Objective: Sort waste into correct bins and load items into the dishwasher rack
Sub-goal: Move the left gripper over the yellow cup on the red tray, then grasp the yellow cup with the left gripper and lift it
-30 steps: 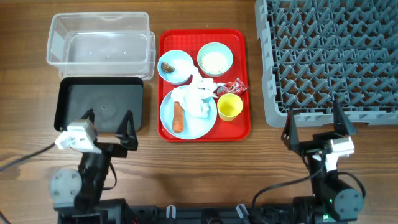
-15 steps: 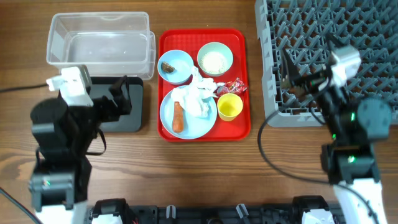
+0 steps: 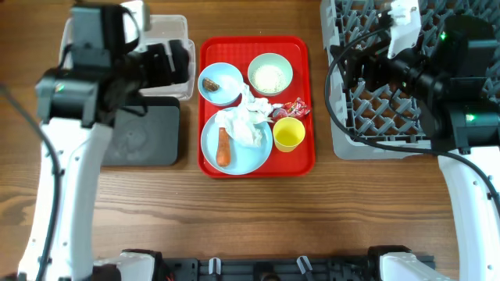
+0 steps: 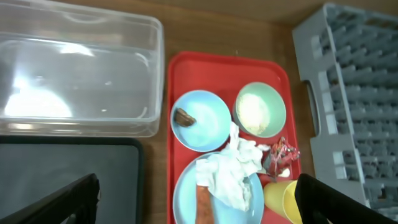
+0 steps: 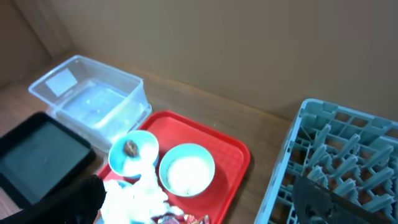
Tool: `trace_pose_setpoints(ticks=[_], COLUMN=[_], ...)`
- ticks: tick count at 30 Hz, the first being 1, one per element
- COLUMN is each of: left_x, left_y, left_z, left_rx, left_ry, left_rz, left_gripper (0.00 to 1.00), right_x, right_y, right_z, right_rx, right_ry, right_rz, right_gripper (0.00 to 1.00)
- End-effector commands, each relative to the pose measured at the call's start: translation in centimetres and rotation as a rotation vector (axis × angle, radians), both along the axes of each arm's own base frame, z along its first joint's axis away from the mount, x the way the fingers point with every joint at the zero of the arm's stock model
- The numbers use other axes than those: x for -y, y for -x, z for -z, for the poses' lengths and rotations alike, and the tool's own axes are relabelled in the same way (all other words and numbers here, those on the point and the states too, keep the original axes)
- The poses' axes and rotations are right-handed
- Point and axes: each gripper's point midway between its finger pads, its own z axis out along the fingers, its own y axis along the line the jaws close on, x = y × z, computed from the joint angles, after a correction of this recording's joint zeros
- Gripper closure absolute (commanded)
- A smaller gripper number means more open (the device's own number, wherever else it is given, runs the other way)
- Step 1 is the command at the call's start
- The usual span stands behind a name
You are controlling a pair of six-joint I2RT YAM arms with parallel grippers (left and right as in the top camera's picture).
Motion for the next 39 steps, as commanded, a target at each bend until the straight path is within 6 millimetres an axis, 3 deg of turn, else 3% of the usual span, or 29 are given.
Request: trace_pose_setpoints(ticks=[1,6,10,16,20,23,29,33,39], left_x=[1.8,5.8,9.7,15.4,17.9,19.3,21.6,21.6,21.3], left_y=[-1.7,-3.4,-3.4,-1.7,-0.4,0.4,2.3,2.9,3.2], left_z=[2.0,4.3,7.9,13.5,16.1,18.0,20.7,21.3,22.0], left_rx=[-0.046,-0.11,-0.179,-0.275,-0.327,-0.374,-0.427,-0.451,-0.47], left_ry=[0.012,0.163,0.096,-0.055,-0.096,-0.102,-0.144,-0.16,-0.177], left_rz=[0.043,0.139,0.204,0.226,0.261,0.267,0.325,0.332,0.332], left_gripper=[0.0,0.0,0.02,0.13,0.23,0.28,0.28,0.28,0.32], right_x=[-0.5,0.3,4.3,10.1,11.7,11.7,11.7,11.8,11.8], right_y=[0.4,1.0,0.0,-0.4,-0.4,-0.5,-1.2,-1.5,-1.5], right_z=[-0.3,1.5,2.6,3.1,4.8,6.4,9.3,10.5,10.7], right_rx=[-0.002,-0.082,-0.132,-0.197,-0.266,-0.321,-0.41,-0.448,-0.454], right_ry=[0.014,0.046,0.084,-0.008,-0.024,-0.018,-0.012,-0.013,-0.013], right_rz=[-0.037,0.004,0.218,0.469,0.519,0.52,0.516,0.519,0.519], right_gripper=[0.0,0.0,0.0,0.0,0.0,0.01,0.01,0.02,0.02])
